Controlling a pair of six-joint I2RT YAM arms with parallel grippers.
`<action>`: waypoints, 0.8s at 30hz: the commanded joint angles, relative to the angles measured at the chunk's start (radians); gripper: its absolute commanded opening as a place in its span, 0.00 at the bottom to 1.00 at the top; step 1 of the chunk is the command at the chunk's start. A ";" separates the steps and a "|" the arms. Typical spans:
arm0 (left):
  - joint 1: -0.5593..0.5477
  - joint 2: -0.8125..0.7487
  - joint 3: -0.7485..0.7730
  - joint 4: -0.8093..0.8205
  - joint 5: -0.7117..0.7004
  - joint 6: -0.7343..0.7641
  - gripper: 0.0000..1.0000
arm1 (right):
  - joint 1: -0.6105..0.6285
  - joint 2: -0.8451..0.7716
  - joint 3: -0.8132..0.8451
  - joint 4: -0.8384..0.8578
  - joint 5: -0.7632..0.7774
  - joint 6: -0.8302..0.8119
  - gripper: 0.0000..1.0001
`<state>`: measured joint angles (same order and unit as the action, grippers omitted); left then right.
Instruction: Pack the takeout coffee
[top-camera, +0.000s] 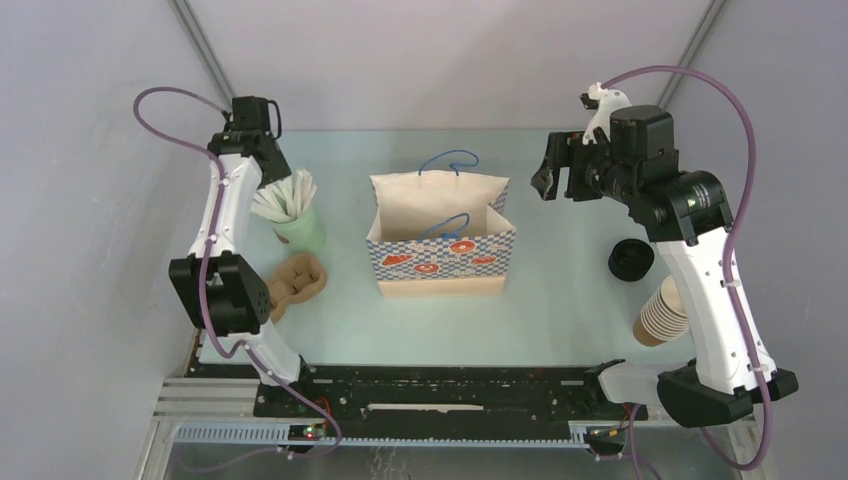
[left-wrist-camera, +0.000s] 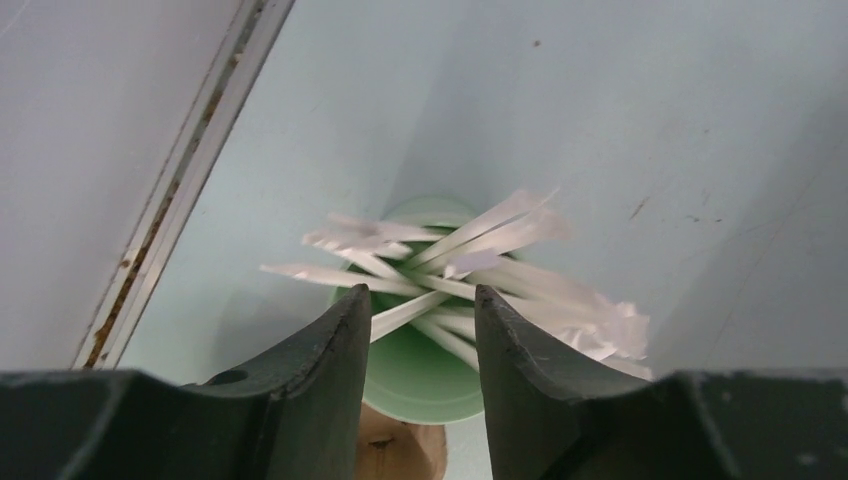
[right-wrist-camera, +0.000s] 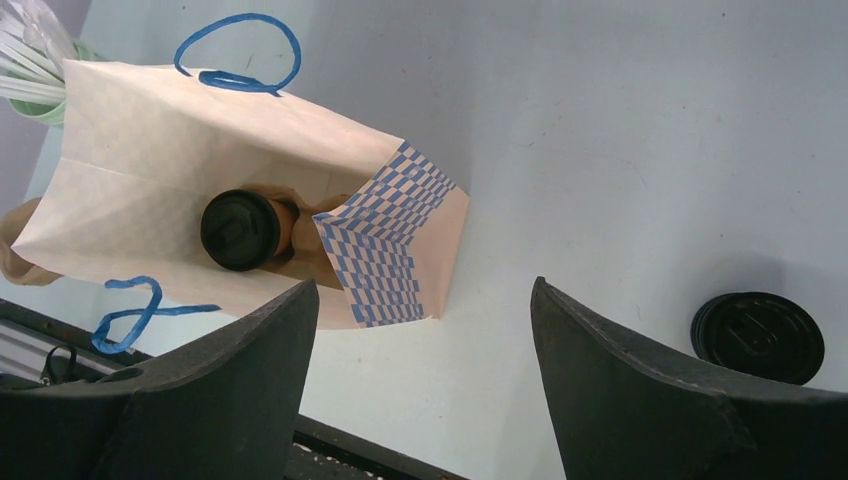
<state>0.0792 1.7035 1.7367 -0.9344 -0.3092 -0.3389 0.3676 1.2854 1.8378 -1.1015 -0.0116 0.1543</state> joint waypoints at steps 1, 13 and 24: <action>0.005 0.008 0.079 0.059 0.072 0.015 0.49 | -0.015 -0.068 -0.034 0.071 -0.012 -0.003 0.85; 0.006 0.077 0.107 0.084 0.061 0.018 0.47 | -0.048 -0.119 -0.069 0.109 -0.016 0.006 0.85; 0.005 0.111 0.163 0.067 0.031 0.049 0.20 | -0.056 -0.117 -0.078 0.129 -0.050 0.008 0.85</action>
<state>0.0799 1.8153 1.8202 -0.8780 -0.2584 -0.3161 0.3202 1.1797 1.7603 -1.0142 -0.0368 0.1589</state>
